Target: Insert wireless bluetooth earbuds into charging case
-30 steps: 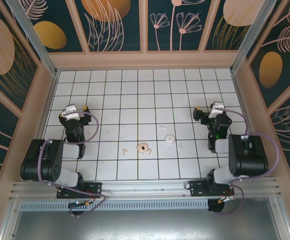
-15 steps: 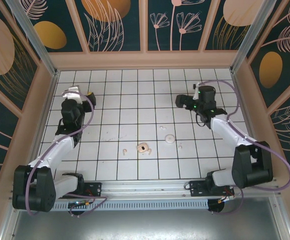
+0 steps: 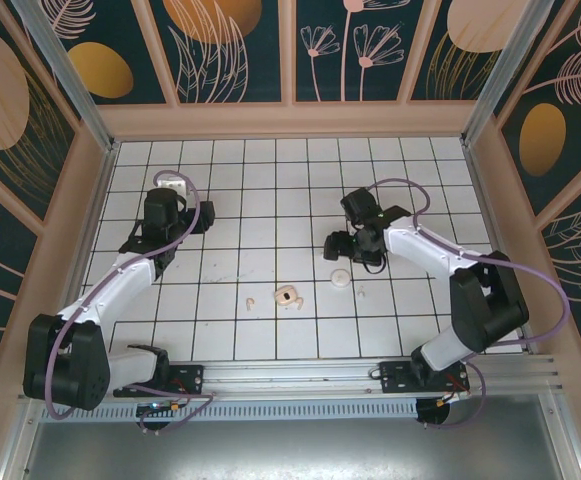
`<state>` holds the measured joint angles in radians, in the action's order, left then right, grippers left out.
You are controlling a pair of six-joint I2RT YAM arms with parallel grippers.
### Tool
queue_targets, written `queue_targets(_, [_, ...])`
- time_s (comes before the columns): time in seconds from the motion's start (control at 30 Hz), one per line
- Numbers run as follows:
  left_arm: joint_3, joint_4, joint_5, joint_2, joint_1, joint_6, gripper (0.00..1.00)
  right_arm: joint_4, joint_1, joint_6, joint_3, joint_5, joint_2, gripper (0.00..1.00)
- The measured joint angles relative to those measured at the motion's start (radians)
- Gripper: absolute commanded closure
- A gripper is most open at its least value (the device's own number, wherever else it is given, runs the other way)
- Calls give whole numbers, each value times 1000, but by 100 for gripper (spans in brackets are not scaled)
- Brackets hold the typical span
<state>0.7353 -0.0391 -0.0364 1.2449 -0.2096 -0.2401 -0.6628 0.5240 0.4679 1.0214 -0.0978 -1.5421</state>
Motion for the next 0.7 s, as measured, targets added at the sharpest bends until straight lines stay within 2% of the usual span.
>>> queue_targets(0.27, [0,14,2,26,0,0,29,-83,56,55,0,-31,-61,23])
queue_targets(0.7, [0,17,2,46,0,0,29,-82,57,88,6,-34,-163,34])
